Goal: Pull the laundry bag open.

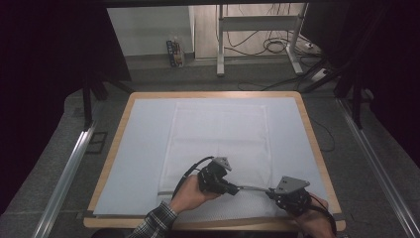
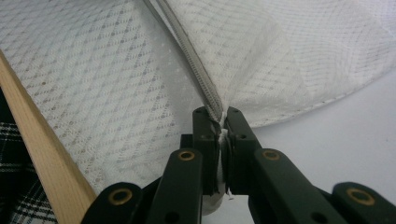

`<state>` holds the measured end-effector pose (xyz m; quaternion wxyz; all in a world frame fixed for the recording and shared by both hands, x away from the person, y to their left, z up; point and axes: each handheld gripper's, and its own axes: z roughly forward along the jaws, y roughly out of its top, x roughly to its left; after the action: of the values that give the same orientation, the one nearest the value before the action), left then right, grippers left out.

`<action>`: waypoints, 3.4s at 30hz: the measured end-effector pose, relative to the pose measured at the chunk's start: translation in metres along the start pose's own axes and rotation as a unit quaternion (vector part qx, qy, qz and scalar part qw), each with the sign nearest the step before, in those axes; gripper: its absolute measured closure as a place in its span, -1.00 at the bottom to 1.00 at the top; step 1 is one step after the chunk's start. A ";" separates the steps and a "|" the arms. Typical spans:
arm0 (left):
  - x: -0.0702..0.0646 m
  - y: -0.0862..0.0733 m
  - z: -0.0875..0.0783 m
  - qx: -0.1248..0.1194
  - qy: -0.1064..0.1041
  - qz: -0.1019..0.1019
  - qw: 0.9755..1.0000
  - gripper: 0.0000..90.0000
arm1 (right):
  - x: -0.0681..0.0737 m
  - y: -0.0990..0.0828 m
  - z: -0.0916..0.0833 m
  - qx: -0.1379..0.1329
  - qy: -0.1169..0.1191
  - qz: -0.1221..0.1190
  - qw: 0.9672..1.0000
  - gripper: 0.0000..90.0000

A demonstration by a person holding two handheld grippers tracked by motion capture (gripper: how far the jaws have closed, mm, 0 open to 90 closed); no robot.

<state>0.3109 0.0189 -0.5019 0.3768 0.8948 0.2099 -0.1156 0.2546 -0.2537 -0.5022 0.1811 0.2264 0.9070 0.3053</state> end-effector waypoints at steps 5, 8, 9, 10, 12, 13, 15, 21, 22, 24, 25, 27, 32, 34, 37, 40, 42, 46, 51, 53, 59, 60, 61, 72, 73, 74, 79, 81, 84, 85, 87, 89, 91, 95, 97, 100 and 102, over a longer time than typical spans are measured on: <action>0.001 -0.007 -0.006 -0.006 0.001 -0.006 1.000 0.94 | 0.000 0.000 0.000 -0.001 0.000 0.001 1.000 0.87; 0.000 -0.009 -0.009 -0.008 0.004 -0.007 1.000 0.94 | 0.000 0.000 0.000 0.000 0.000 0.001 1.000 0.87; 0.000 -0.010 -0.010 -0.009 0.006 -0.007 1.000 0.94 | 0.000 0.000 0.000 -0.002 0.000 0.000 1.000 0.87; 0.000 -0.011 -0.011 -0.009 0.008 -0.008 1.000 0.94 | 0.000 0.000 0.000 0.000 -0.001 0.000 1.000 0.87; 0.001 -0.013 -0.013 -0.012 0.007 -0.011 1.000 0.94 | 0.000 0.000 0.000 0.001 0.000 0.000 1.000 0.87; 0.001 -0.014 -0.014 -0.013 0.008 -0.012 1.000 0.94 | 0.000 0.000 0.000 0.000 0.000 0.000 1.000 0.87; 0.002 -0.015 -0.016 -0.014 0.008 -0.015 1.000 0.94 | 0.000 0.000 0.000 0.000 0.000 0.002 1.000 0.87; 0.004 -0.024 -0.021 -0.018 0.007 -0.026 0.999 0.94 | 0.000 0.000 0.001 0.003 -0.001 0.002 1.000 0.87; 0.004 -0.024 -0.023 -0.020 0.004 -0.025 0.999 0.94 | 0.000 0.000 0.000 0.002 -0.001 0.002 1.000 0.87; 0.003 -0.025 -0.025 -0.021 0.008 -0.024 0.999 0.94 | 0.000 0.000 0.000 0.001 -0.001 0.003 1.000 0.87; 0.002 -0.026 -0.025 -0.023 0.007 -0.025 0.999 0.94 | 0.000 0.000 0.000 0.000 0.001 0.004 1.000 0.87; 0.002 -0.027 -0.026 -0.021 0.013 -0.022 0.999 0.94 | 0.000 0.001 0.000 0.001 0.000 0.001 1.000 0.87; 0.003 -0.032 -0.028 -0.024 0.011 -0.027 0.999 0.94 | 0.000 0.001 0.000 0.001 -0.002 0.001 1.000 0.87; 0.002 -0.033 -0.030 -0.024 0.016 -0.027 0.999 0.94 | 0.000 0.001 0.000 0.002 -0.001 0.001 1.000 0.87; 0.003 -0.035 -0.033 -0.027 0.016 -0.029 0.999 0.94 | 0.000 0.000 0.000 0.000 0.000 0.005 1.000 0.87; 0.004 -0.039 -0.037 -0.030 0.018 -0.034 0.999 0.94 | 0.000 0.000 0.000 0.000 0.000 0.005 1.000 0.87; 0.004 -0.043 -0.040 -0.030 0.021 -0.036 0.999 0.94 | 0.000 0.000 0.000 0.002 -0.002 0.004 1.000 0.87; 0.004 -0.047 -0.044 -0.030 0.024 -0.039 0.998 0.94 | 0.000 0.000 0.000 0.001 -0.001 0.004 1.000 0.87; 0.005 -0.054 -0.050 -0.033 0.029 -0.048 0.998 0.94 | -0.001 0.000 0.000 0.002 -0.001 0.004 1.000 0.86; 0.006 -0.057 -0.052 -0.034 0.031 -0.051 0.998 0.94 | 0.000 -0.001 0.000 0.002 -0.001 0.005 1.000 0.86; 0.005 -0.065 -0.058 -0.037 0.036 -0.057 0.997 0.94 | 0.000 0.000 0.000 0.004 0.000 0.006 1.000 0.86; 0.006 -0.066 -0.059 -0.037 0.037 -0.058 0.997 0.94 | 0.000 -0.001 0.000 0.004 0.000 0.006 1.000 0.86; 0.006 -0.067 -0.060 -0.038 0.037 -0.059 0.997 0.94 | 0.000 -0.001 0.000 0.004 0.000 0.006 1.000 0.86; 0.007 -0.081 -0.072 -0.046 0.051 -0.072 0.995 0.94 | 0.000 -0.001 0.000 0.006 0.002 0.007 1.000 0.86; 0.007 -0.083 -0.074 -0.045 0.050 -0.072 0.995 0.94 | 0.000 -0.001 0.000 0.006 0.002 0.007 1.000 0.86; 0.008 -0.084 -0.075 -0.046 0.052 -0.074 0.995 0.94 | 0.000 -0.001 0.000 0.005 0.003 0.006 1.000 0.86; 0.008 -0.089 -0.080 -0.049 0.055 -0.076 0.994 0.94 | 0.000 -0.001 0.000 0.006 0.003 0.006 1.000 0.86; 0.008 -0.091 -0.081 -0.054 0.052 -0.079 0.994 0.94 | 0.000 -0.001 0.000 0.006 0.004 0.007 1.000 0.86; 0.009 -0.093 -0.083 -0.055 0.054 -0.082 0.994 0.94 | 0.000 -0.001 0.000 0.006 0.003 0.007 1.000 0.86; 0.009 -0.095 -0.085 -0.057 0.054 -0.085 0.993 0.94 | -0.001 -0.001 0.000 0.006 0.003 0.006 1.000 0.86; 0.009 -0.097 -0.087 -0.057 0.057 -0.086 0.993 0.94 | 0.000 -0.001 0.000 0.006 0.003 0.007 1.000 0.86; 0.009 -0.098 -0.088 -0.058 0.059 -0.086 0.993 0.94 | 0.000 -0.001 0.000 0.006 0.004 0.007 1.000 0.86; 0.009 -0.103 -0.091 -0.062 0.057 -0.091 0.992 0.94 | -0.001 -0.001 0.000 0.006 0.004 0.008 1.000 0.86; 0.010 -0.108 -0.095 -0.065 0.058 -0.099 0.991 0.94 | -0.001 -0.001 0.000 0.006 0.004 0.007 1.000 0.86; 0.010 -0.111 -0.097 -0.070 0.056 -0.103 0.991 0.94 | -0.001 -0.001 -0.001 0.007 0.004 0.007 1.000 0.86; 0.010 -0.113 -0.099 -0.070 0.059 -0.103 0.990 0.94 | -0.001 -0.001 0.000 0.006 0.004 0.008 1.000 0.86; 0.010 -0.114 -0.101 -0.071 0.060 -0.105 0.990 0.94 | -0.001 -0.001 -0.001 0.006 0.004 0.008 1.000 0.86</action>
<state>0.2714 0.1660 -0.5074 0.4118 0.8442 0.3323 -0.0856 0.2546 -0.2551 -0.5023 0.1739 0.2334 0.9076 0.3025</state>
